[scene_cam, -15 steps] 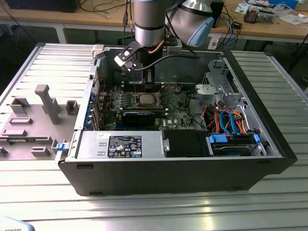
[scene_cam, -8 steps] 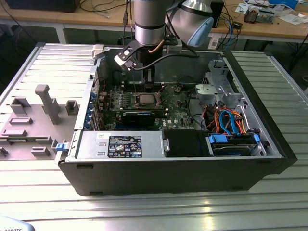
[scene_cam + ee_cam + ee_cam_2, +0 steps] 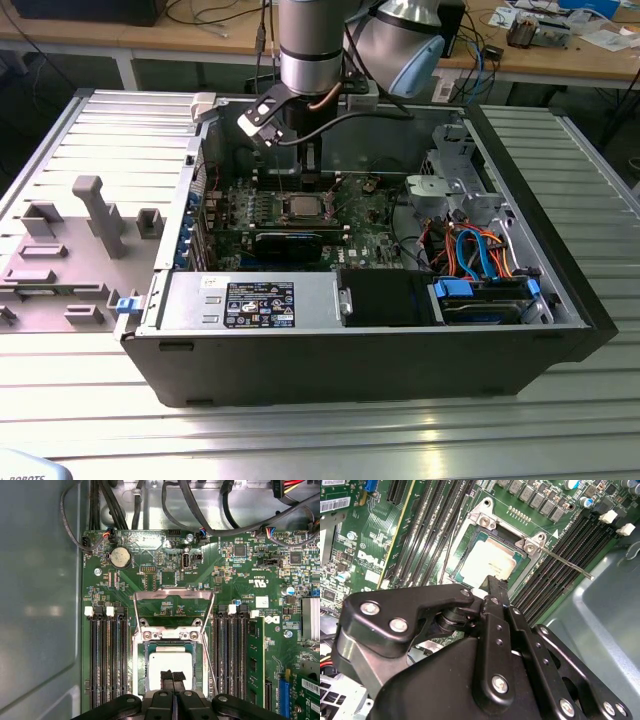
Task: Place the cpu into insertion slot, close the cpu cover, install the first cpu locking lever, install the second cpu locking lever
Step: 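Close the cpu cover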
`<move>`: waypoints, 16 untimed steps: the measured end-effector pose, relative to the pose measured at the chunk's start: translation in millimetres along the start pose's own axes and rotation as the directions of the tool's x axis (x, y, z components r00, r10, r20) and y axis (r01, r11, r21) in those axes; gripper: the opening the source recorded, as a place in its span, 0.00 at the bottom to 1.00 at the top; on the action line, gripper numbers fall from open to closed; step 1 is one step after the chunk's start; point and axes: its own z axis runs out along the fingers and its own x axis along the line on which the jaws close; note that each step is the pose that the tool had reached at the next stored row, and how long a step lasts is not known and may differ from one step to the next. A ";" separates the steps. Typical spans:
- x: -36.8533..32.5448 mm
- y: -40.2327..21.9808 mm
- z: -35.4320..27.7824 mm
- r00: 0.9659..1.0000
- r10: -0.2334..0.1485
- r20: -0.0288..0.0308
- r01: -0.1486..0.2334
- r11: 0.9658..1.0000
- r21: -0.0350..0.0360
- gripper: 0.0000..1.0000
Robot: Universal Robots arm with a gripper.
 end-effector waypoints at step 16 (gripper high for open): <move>-0.2 0.5 -15.4 1.000 0.000 0.000 0.000 1.000 0.000 0.11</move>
